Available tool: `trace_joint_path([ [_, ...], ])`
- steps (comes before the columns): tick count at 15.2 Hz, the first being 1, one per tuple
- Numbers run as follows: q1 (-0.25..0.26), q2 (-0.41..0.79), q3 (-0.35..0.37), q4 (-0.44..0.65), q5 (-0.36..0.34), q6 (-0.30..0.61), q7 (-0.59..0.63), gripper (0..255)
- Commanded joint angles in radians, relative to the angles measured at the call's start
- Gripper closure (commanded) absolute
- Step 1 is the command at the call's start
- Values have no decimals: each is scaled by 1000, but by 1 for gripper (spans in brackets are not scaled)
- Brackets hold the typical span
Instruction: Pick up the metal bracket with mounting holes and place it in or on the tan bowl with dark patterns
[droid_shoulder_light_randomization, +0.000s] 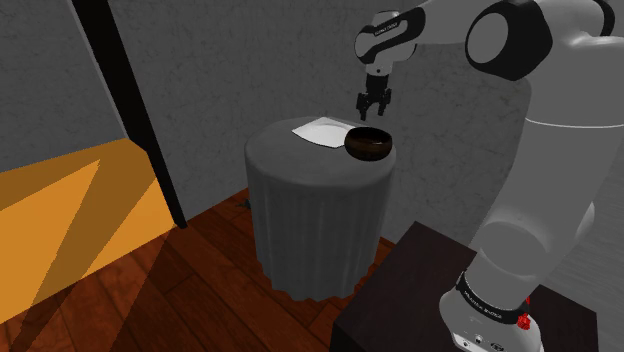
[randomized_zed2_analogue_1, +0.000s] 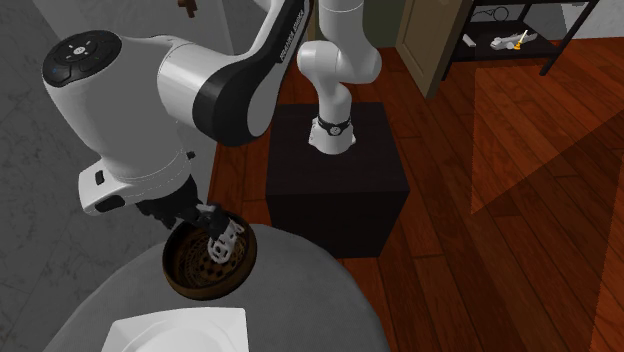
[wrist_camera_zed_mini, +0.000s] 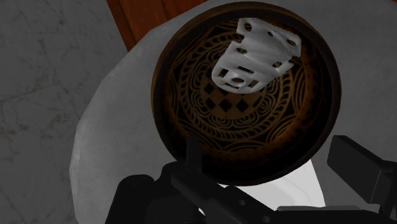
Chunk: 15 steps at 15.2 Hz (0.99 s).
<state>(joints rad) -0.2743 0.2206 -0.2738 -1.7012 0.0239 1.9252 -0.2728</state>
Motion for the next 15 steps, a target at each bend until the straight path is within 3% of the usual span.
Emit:
trace_joint_path([
  [1,0,0,0,0,0,0,0,0],
  [3,0,0,0,0,0,0,0,0],
  [7,1,-14,-1,109,-4,-123,3,0],
  [15,1,-14,-1,109,-4,-123,3,0],
])
